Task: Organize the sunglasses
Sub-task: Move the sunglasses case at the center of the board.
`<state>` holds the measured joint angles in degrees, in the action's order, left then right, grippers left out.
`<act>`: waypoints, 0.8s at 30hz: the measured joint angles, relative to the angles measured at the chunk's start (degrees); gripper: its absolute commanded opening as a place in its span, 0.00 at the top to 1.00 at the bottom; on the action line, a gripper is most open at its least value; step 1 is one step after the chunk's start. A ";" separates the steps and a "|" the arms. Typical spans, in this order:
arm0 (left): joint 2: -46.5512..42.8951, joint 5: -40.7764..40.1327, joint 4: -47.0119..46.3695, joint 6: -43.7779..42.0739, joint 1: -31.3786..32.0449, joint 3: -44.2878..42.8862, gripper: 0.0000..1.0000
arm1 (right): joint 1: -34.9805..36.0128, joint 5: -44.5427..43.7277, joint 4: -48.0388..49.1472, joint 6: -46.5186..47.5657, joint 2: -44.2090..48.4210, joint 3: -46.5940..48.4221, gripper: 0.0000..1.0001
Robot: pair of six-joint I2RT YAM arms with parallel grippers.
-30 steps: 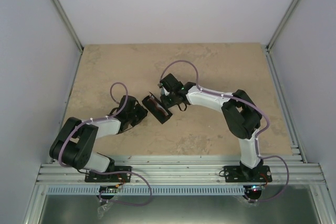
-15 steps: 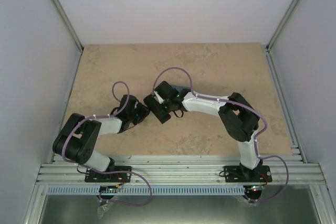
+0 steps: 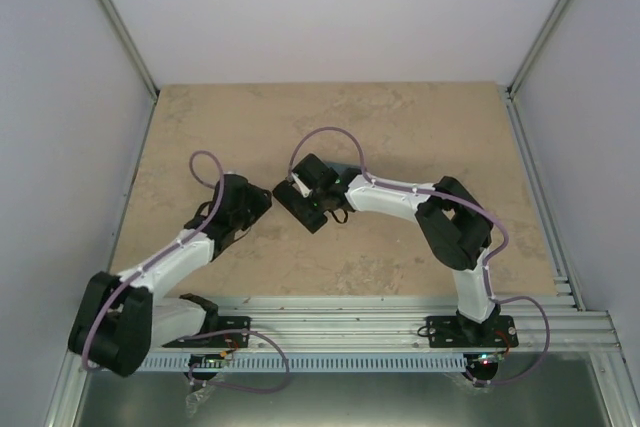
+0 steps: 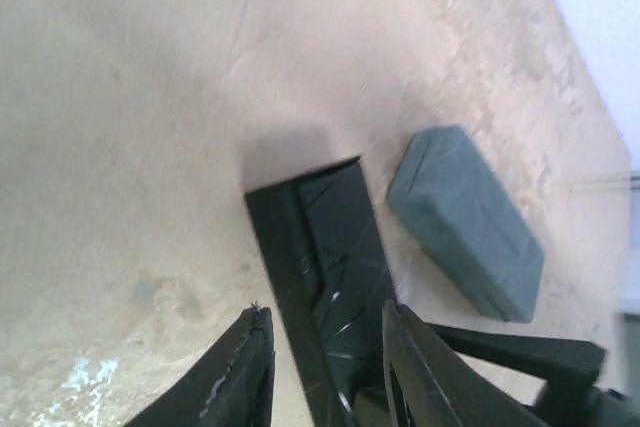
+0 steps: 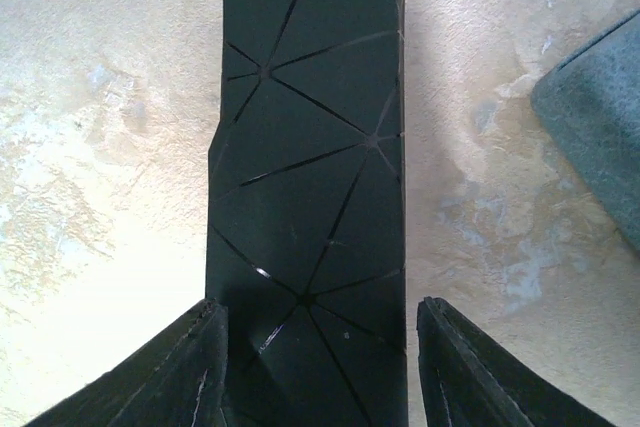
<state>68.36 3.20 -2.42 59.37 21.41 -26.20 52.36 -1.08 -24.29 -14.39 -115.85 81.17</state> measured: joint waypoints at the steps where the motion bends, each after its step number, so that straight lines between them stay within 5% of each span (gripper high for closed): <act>1: -1.75 -1.16 1.55 -0.28 0.00 -0.66 0.65 | -0.07 0.00 -0.42 0.87 -0.04 0.26 0.50; 18: -14.97 -6.99 18.62 -4.37 0.00 -10.99 0.56 | -7.30 9.53 -4.55 22.53 3.61 -3.89 0.56; 24: -16.04 -7.37 21.38 -5.99 0.00 -12.85 0.54 | -8.94 9.49 -7.63 26.29 5.27 -4.90 0.46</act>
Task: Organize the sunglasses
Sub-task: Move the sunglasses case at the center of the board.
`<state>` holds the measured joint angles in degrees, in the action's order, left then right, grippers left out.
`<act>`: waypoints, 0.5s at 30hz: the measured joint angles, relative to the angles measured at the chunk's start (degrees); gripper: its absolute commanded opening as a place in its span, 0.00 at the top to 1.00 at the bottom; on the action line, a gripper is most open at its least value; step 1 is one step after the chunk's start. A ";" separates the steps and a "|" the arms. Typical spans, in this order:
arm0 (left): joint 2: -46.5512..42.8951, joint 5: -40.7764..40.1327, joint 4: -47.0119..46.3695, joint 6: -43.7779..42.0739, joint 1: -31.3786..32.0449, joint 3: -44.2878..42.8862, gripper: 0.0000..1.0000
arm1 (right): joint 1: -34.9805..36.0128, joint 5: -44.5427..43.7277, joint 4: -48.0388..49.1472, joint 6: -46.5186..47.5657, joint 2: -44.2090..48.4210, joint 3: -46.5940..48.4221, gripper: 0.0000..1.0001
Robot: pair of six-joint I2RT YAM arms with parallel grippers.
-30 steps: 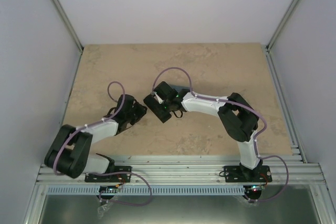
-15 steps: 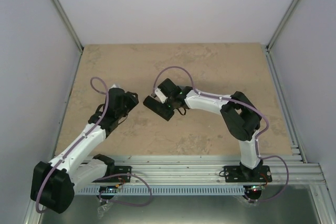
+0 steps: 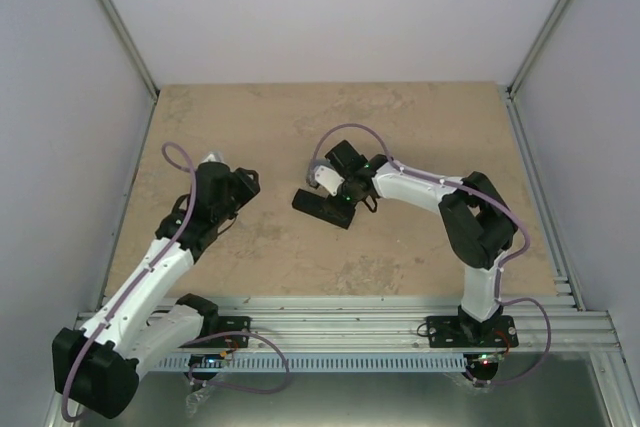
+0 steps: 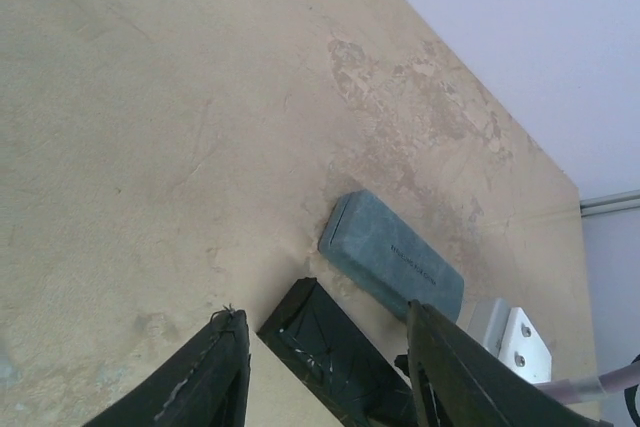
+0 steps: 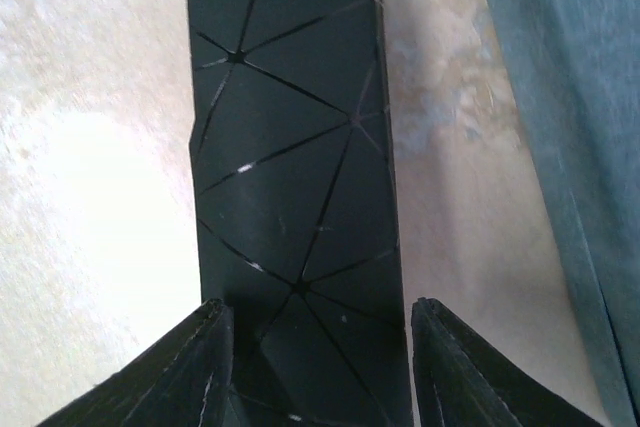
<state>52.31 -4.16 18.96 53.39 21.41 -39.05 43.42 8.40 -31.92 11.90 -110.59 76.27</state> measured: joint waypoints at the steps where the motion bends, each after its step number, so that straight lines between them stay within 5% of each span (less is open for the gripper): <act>1: -0.15 -0.02 0.22 -0.24 0.00 -0.02 0.53 | -0.26 -0.17 -0.63 0.28 0.37 -0.22 0.43; 10: -1.57 -1.16 2.62 -1.84 0.00 -0.94 0.45 | -0.66 -1.77 -3.21 -1.38 5.40 -1.53 0.27; 15: -2.58 -1.38 3.48 -3.32 0.00 -1.51 0.31 | -0.66 -3.85 -0.26 -5.62 12.02 -3.13 0.25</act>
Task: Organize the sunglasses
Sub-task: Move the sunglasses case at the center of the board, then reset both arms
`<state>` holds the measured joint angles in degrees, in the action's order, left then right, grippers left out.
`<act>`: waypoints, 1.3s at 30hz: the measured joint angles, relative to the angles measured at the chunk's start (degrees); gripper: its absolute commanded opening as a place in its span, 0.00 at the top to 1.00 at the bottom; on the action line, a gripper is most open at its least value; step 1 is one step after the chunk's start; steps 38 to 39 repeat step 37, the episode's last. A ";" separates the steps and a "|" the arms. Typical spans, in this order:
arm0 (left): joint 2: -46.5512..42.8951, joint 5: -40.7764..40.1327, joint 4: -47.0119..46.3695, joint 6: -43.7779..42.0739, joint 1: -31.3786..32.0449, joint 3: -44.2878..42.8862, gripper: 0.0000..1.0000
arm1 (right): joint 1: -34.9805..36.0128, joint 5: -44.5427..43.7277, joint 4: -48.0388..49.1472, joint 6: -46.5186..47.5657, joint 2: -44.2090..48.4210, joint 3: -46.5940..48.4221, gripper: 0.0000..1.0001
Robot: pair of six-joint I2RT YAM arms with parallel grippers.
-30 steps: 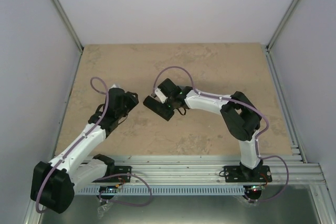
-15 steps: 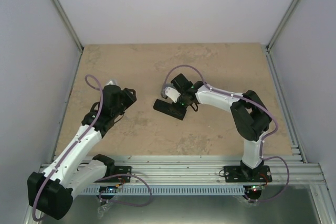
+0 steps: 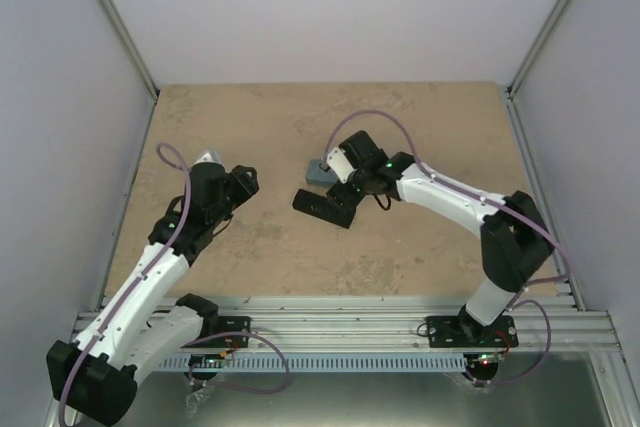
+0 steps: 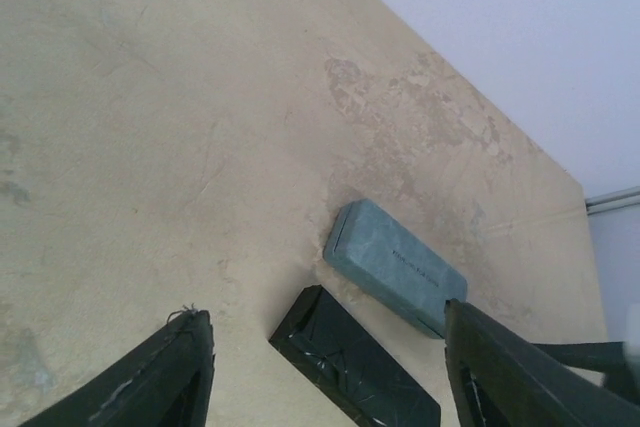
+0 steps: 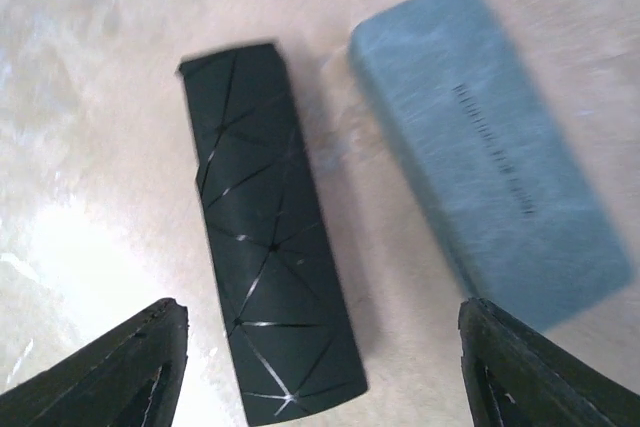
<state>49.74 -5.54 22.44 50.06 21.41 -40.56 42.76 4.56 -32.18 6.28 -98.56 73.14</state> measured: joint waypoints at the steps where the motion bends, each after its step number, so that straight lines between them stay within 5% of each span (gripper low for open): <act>1: -0.31 -0.07 0.20 -0.28 0.00 -0.24 0.27 | 0.00 -0.57 0.33 -0.83 0.90 -0.31 0.25; 6: -1.99 -0.76 3.48 -3.32 0.00 -3.06 0.01 | 0.00 -9.88 5.55 -10.19 13.86 -8.17 0.12; 9: -3.93 -1.49 5.77 -5.70 0.00 -5.66 0.01 | 0.00 -17.51 7.23 -15.89 25.18 -13.92 0.03; 20: -14.69 -6.43 11.87 -15.30 0.00 -14.80 0.01 | -0.39 -42.10 -2.58 -31.43 63.82 -21.14 0.02; 28: -22.91 -10.08 13.75 -18.43 0.00 -17.88 0.01 | -0.50 -50.34 -10.25 -37.31 75.65 -21.03 0.02; 39: -27.54 -13.81 16.35 -18.43 0.00 -19.15 0.01 | -0.52 -53.05 -13.86 -40.35 76.52 -20.81 0.02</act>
